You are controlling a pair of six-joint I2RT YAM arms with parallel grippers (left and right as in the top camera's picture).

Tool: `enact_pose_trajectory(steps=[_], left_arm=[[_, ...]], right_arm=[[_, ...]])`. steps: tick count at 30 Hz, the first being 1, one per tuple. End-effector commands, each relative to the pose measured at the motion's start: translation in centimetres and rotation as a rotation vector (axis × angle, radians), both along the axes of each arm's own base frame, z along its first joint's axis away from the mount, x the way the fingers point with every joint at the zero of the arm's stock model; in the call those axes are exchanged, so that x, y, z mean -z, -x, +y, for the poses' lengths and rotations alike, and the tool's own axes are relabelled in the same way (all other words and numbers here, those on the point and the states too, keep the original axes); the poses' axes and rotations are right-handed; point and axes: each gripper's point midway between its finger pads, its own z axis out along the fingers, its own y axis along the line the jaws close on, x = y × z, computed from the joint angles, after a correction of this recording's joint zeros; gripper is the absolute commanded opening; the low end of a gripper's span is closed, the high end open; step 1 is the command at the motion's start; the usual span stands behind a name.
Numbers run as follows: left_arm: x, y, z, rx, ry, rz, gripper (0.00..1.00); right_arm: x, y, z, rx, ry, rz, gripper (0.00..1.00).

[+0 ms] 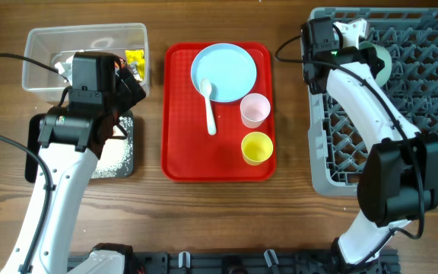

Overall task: Sort waste into correct bins and load items into the dishwasher rack
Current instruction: 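Release the green bowl and move the right gripper back over the tray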

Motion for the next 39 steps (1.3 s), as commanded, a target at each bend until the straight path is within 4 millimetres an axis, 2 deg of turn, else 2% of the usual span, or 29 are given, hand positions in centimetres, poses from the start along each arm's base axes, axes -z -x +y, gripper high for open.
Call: enact_pose_trajectory(steps=[1,4,8,12,14,15,16,18,25,29,32,35,39], left_arm=[[0.0,-0.1,0.1,-0.001,-0.001,0.0,1.0],[0.0,-0.1,0.1,-0.001,-0.001,0.0,1.0],[0.0,-0.1,0.1,-0.001,-0.001,0.0,1.0],[0.0,-0.1,0.1,-0.001,-0.001,0.0,1.0],[0.0,-0.1,0.1,-0.001,-0.001,0.0,1.0],[0.0,-0.1,0.1,-0.001,-0.001,0.0,1.0],[0.0,-0.1,0.1,-0.001,-0.001,0.0,1.0],[0.0,-0.1,0.1,-0.001,-0.001,0.0,1.0],[0.0,-0.1,0.1,-0.001,-0.001,0.0,1.0],[0.0,-0.1,0.1,-0.001,-0.001,0.0,1.0],[0.0,-0.1,0.1,-0.001,-0.001,0.0,1.0],[0.0,-0.1,0.1,-0.001,-0.001,0.0,1.0],[0.0,-0.1,0.1,-0.001,-0.001,0.001,1.0]], right_arm=[[2.7,0.8,0.1,0.002,0.008,0.065,0.05],[4.4,0.6,1.5,-0.044,-0.087,0.095,0.04],[4.7,0.8,1.9,-0.056,-0.096,0.114,0.04],[4.8,0.9,3.2,-0.087,-0.094,0.137,0.06],[4.9,1.0,3.9,-0.106,-0.093,0.156,0.1],[5.1,1.2,4.4,-0.12,-0.099,0.171,0.15],[5.5,1.3,5.1,-0.136,-0.114,0.19,0.27],[6.0,1.6,5.8,-0.157,-0.136,0.222,0.4],[6.5,2.6,7.1,-0.189,-0.142,0.292,0.75],[6.8,3.0,8.0,-0.194,-0.186,0.286,0.86],[6.9,2.8,9.0,-0.209,-0.265,0.257,0.88],[5.1,2.2,9.8,-0.22,-0.326,0.174,0.9],[1.4,2.2,10.1,-0.249,-0.38,0.066,0.91]])
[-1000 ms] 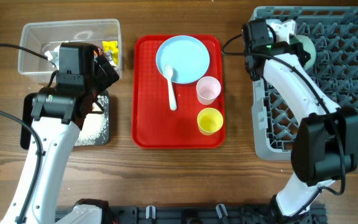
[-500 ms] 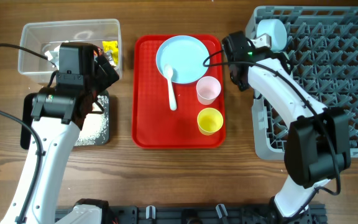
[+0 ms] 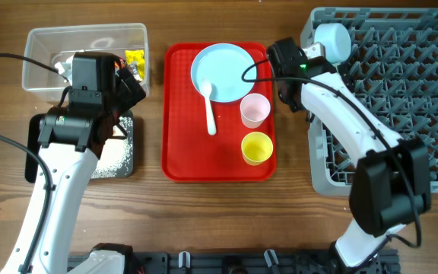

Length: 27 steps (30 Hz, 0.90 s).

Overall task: Sort waste into correct bins and load items into the dishwasher rack
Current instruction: 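Release the green bowl and move the right gripper back over the tray, then grasp the white spoon on the red tray with the right gripper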

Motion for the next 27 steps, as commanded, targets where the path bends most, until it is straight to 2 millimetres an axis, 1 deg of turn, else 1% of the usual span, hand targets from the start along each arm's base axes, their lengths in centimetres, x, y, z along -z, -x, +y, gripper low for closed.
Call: enact_pose_trajectory(steps=[1,3,4,5,7,9,12,13,14,17,20,22,27], left_arm=[[0.0,-0.1,0.1,-0.001,-0.001,0.0,1.0],[0.0,-0.1,0.1,-0.001,-0.001,0.0,1.0],[0.0,-0.1,0.1,-0.001,-0.001,0.0,1.0],[0.0,-0.1,0.1,-0.001,-0.001,0.0,1.0],[0.0,-0.1,0.1,-0.001,-0.001,0.0,1.0],[0.0,-0.1,0.1,-0.001,-0.001,0.0,1.0],[0.0,-0.1,0.1,-0.001,-0.001,0.0,1.0],[0.0,-0.1,0.1,-0.001,-0.001,0.0,1.0],[0.0,-0.1,0.1,-0.001,-0.001,0.0,1.0],[0.0,-0.1,0.1,-0.001,-0.001,0.0,1.0],[0.0,-0.1,0.1,-0.001,-0.001,0.0,1.0],[0.0,-0.1,0.1,-0.001,-0.001,0.0,1.0],[0.0,-0.1,0.1,-0.001,-0.001,0.0,1.0]], right_arm=[[-4.4,-0.2,1.1,-0.004,-0.121,-0.143,0.91],[-5.7,0.0,1.3,-0.01,-0.159,-0.18,0.93],[-6.5,0.3,1.7,-0.023,-0.207,-0.201,0.93],[-7.4,0.6,2.6,-0.048,-0.284,-0.218,0.93],[-8.1,1.1,4.5,-0.103,-0.426,-0.225,0.93],[-8.8,1.7,7.8,-0.193,-0.628,-0.205,0.92],[-9.7,3.0,13.0,-0.335,-0.91,-0.141,0.88],[-9.8,3.2,14.3,-0.368,-0.975,-0.121,0.85],[-9.7,3.3,15.1,-0.374,-1.024,-0.107,0.84],[-8.9,3.3,15.9,-0.329,-1.084,-0.081,0.83],[-7.6,3.3,17.0,-0.336,-1.114,-0.025,0.82],[-7.4,3.4,17.1,-0.336,-1.112,-0.019,0.82],[-7.8,3.0,17.2,-0.346,-1.116,-0.037,0.84]])
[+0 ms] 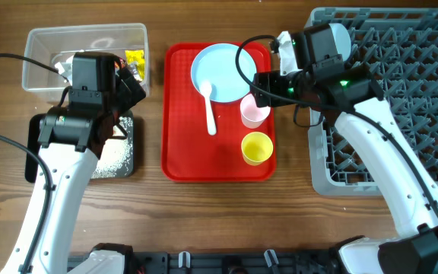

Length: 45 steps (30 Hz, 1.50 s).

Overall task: Sort waste into correct bins and load items into the dishwasher rack
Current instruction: 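Grasp the white spoon on the red tray with the right gripper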

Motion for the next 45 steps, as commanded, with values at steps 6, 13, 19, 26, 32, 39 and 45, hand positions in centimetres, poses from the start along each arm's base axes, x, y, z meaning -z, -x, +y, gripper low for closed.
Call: enact_pose_trajectory(steps=[6,13,19,26,32,39,45], left_arm=[[-0.1,-0.2,0.1,-0.001,0.0,-0.004,1.0],[-0.3,-0.5,0.1,-0.001,0.002,-0.022,1.0],[-0.3,-0.5,0.1,-0.001,0.002,-0.022,1.0],[-0.3,-0.5,0.1,-0.001,0.002,-0.022,1.0],[-0.3,-0.5,0.1,-0.001,0.002,-0.022,1.0],[-0.3,-0.5,0.1,-0.001,0.002,-0.022,1.0],[-0.3,-0.5,0.1,-0.001,0.002,-0.022,1.0]], right_arm=[[-2.6,-1.2,2.5,-0.057,-0.129,-0.078,0.84],[-2.6,-2.0,11.7,-0.168,-0.261,-0.149,0.75],[6.2,-1.7,14.5,-0.123,-0.111,-0.015,0.72],[14.5,-2.4,13.3,0.006,0.07,0.077,0.69],[19.1,-1.3,13.5,0.012,0.096,0.184,0.69],[19.3,-1.6,13.0,0.045,0.114,0.173,0.69],[19.4,-1.6,13.0,0.043,0.113,0.173,0.69]])
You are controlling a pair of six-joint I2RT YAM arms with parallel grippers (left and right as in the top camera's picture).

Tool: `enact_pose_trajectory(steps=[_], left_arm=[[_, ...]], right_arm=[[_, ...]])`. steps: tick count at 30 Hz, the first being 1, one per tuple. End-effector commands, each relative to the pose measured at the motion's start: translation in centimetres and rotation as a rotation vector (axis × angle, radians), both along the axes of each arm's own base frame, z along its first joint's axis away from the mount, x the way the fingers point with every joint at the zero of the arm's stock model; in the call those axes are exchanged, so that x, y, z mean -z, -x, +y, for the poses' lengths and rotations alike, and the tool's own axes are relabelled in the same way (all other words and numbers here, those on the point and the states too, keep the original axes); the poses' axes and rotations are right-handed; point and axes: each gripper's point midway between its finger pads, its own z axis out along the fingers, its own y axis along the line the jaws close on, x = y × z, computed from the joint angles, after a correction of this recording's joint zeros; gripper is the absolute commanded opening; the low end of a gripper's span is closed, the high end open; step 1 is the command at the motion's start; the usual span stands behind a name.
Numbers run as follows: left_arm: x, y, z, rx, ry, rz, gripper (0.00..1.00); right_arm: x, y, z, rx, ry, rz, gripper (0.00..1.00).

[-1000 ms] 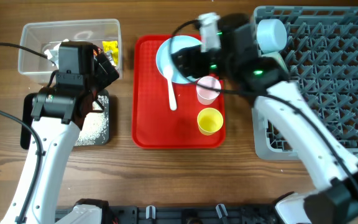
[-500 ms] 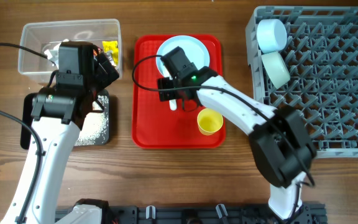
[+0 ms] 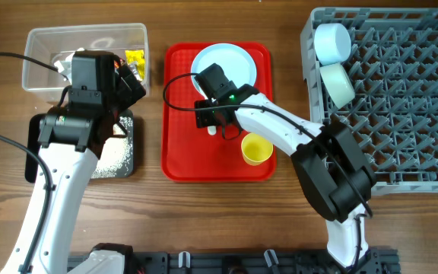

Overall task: Sort waste into correct bins and load items into the dishwasher rack
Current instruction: 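Grasp the white spoon on the red tray with the right gripper, then insert the white spoon upright into the rack tines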

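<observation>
A red tray [image 3: 181, 152] holds a light blue plate [image 3: 230, 61] and a yellow cup [image 3: 257, 148]. My right gripper [image 3: 213, 125] hangs low over the tray's middle, on top of the white spoon [image 3: 213, 132], of which only a sliver shows. Its fingers are hidden under the wrist. The right arm covers the spot to the right of the spoon, and no pink cup shows. My left gripper [image 3: 128, 76] hovers at the clear bin's [image 3: 44, 38] near right corner; its jaws are too dark to read.
The grey dishwasher rack [image 3: 401, 114] fills the right side, with a blue cup [image 3: 331, 42] and a pale green cup [image 3: 339, 82] at its left edge. A white speckled pad [image 3: 116, 156] lies below the bin, which holds yellow and white scraps.
My right gripper has moved left, from beside the pink cup to over the spoon at the tray's middle. The pink cup is now hidden under the arm. The left arm has not moved.
My right gripper was first at the rack's far left corner by the pale green cup. It then stood at the rack's left edge, later over the tray beside the pink cup, and now over the spoon. The left arm stayed by the bin throughout.
</observation>
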Motion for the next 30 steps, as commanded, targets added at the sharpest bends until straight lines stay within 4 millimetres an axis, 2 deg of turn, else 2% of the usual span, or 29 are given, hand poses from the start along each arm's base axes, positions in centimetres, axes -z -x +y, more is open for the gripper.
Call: enact_pose_trajectory(steps=[1,4,7,12,21,24,26,27,30], left_arm=[[0.0,-0.1,0.1,-0.001,-0.001,0.0,1.0],[0.0,-0.1,0.1,-0.001,-0.001,0.0,1.0],[0.0,-0.1,0.1,-0.001,-0.001,0.0,1.0],[0.0,-0.1,0.1,-0.001,-0.001,0.0,1.0],[0.0,-0.1,0.1,-0.001,-0.001,0.0,1.0],[0.0,-0.1,0.1,-0.001,-0.001,0.0,1.0],[0.0,-0.1,0.1,-0.001,-0.001,0.0,1.0],[0.0,-0.1,0.1,-0.001,-0.001,0.0,1.0],[0.0,-0.1,0.1,-0.001,-0.001,0.0,1.0]], right_arm=[[0.4,-0.1,0.2,0.017,0.011,-0.005,0.69],[0.6,-0.3,0.3,0.017,0.007,-0.01,0.68],[1.6,-0.4,0.4,0.016,0.007,-0.003,0.56],[1.9,-0.7,0.7,0.016,0.002,-0.009,0.44],[1.9,-1.0,1.0,0.015,-0.014,-0.023,0.06],[1.7,-0.9,1.3,0.005,-0.031,-0.012,0.04],[0.5,-1.0,1.4,-0.004,-0.055,-0.022,0.04],[-0.8,-1.1,1.6,-0.028,-0.07,-0.04,0.04],[-7.0,-0.9,1.4,-0.08,-0.103,-0.135,0.04]])
